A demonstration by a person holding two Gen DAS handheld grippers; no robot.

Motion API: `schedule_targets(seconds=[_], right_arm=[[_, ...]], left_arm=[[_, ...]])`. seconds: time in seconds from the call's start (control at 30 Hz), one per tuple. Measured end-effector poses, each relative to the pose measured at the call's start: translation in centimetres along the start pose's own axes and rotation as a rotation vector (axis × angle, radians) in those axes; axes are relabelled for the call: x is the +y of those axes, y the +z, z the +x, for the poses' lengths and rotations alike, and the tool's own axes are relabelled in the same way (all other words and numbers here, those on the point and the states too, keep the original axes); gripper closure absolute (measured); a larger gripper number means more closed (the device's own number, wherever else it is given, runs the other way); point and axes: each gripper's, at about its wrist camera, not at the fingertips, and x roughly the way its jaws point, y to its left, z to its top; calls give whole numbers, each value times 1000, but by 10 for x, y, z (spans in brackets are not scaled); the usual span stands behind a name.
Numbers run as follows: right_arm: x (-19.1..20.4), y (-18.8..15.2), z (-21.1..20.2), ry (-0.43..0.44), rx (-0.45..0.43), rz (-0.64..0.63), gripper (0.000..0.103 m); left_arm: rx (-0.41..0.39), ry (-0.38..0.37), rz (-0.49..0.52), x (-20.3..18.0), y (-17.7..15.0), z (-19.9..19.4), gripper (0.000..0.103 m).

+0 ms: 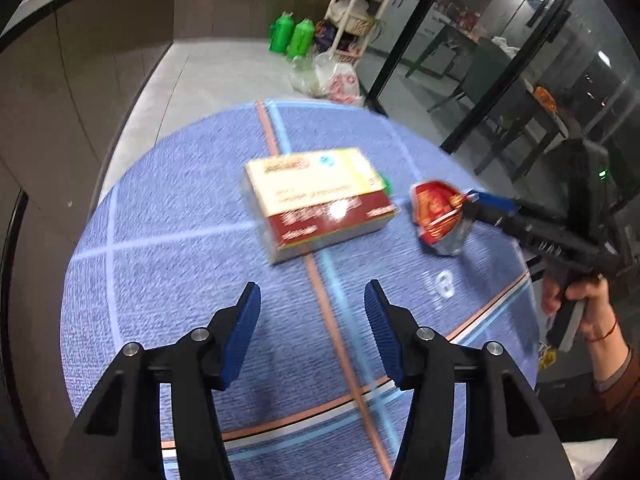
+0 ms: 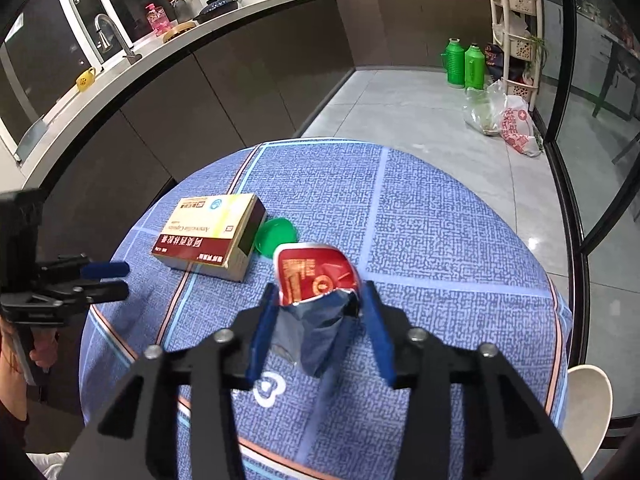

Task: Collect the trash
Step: 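Grasp the green bottle cap with the left tool while the right tool holds the wrapper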

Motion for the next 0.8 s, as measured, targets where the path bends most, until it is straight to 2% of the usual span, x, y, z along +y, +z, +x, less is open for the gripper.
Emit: schedule_targets(seconds=[0.03,0.07,0.2,0.23,0.4,0.5,0.7,0.8], right_arm=[[2,0,0,-1,-1,4,38],[3,-1,0,-1,-3,6,36],[5,-3,5,-4,7,11,35],[4,-4,7,-2,10,16,35],[-6,-9,6,8,4,48,32],[-15,-13,3,19,-4,75,32],[-18,-16,9,54,11,88,32],[-17,-17,15,69,16,89,32]], left_arm=[[-6,-7,4,-4,0,-1,51],[-15,-17,7,-11,2,-1,51],[3,-85,33,-39,5,10,57],[6,-93,45,-47,7,14,61],[2,-121,51,-70,17,36,61],[-1,-135,27,-74,28,52,69],[1,-113,-55,-64,41,75,72],[-6,-74,-87,-54,44,79,72]])
